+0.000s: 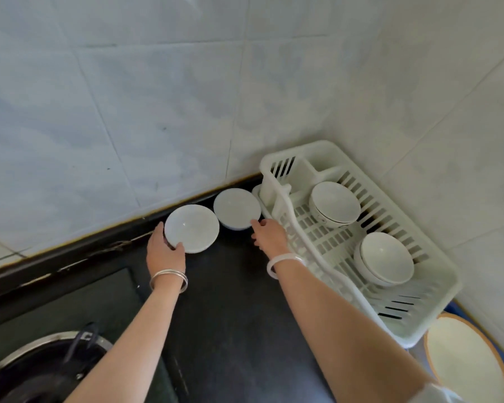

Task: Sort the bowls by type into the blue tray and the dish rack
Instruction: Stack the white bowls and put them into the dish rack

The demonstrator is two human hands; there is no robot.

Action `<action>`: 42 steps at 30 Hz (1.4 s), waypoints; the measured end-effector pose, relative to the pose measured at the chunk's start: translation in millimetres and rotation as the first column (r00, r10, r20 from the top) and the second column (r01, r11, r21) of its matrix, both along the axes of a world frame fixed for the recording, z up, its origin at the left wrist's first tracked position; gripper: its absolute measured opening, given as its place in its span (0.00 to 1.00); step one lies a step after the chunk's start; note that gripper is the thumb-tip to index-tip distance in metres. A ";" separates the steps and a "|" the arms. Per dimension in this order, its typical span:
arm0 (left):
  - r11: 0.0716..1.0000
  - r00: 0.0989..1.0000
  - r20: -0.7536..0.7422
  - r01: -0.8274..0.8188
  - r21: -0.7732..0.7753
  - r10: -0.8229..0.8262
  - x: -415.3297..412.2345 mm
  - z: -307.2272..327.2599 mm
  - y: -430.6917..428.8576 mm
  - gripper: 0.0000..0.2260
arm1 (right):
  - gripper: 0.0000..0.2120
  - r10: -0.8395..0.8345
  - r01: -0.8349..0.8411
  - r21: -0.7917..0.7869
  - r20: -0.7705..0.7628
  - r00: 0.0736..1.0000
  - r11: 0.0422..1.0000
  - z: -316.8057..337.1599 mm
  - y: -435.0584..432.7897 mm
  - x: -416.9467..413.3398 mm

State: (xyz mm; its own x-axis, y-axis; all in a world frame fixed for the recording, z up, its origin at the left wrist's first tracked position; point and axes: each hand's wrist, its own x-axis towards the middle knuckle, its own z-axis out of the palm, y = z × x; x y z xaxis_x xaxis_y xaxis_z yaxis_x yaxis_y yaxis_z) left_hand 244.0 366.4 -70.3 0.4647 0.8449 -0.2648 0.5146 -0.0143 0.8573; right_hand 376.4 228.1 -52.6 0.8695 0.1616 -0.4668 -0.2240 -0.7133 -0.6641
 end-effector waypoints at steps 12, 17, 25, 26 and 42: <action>0.958 0.978 0.141 -0.115 -0.263 0.156 -4.2 -19.0 6.5 0.18 | 0.04 -0.246 0.275 0.250 -0.141 0.959 0.928 -7.2 3.9 4.0; 0.929 0.961 0.205 -0.104 -0.356 0.186 -4.6 -28.1 9.7 0.19 | 0.02 -0.241 0.230 0.300 -0.001 0.971 0.926 15.2 -0.3 0.3; 0.792 0.896 0.283 -0.111 -0.600 0.341 -0.4 -20.8 15.6 0.17 | 0.05 0.005 -0.022 0.258 0.067 0.998 0.966 32.8 30.3 -15.3; 0.779 0.894 0.281 -0.109 -0.618 0.348 -0.4 -18.7 16.5 0.17 | 0.05 0.034 -0.050 0.244 0.070 0.997 0.969 31.2 35.0 -17.9; 0.753 0.933 0.237 -0.052 -0.656 0.271 2.6 -11.9 31.6 0.17 | 0.05 0.198 -0.195 0.075 -0.039 0.979 0.978 12.0 55.7 -36.9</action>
State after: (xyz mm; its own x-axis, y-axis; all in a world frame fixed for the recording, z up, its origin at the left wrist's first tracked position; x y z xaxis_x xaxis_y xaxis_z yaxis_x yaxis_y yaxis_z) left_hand 246.6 398.0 -82.2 0.4838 0.6030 -0.6343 0.1759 0.6430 0.7454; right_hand 339.6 283.8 -40.6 0.7953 0.3612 -0.4869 -0.1154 -0.6981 -0.7066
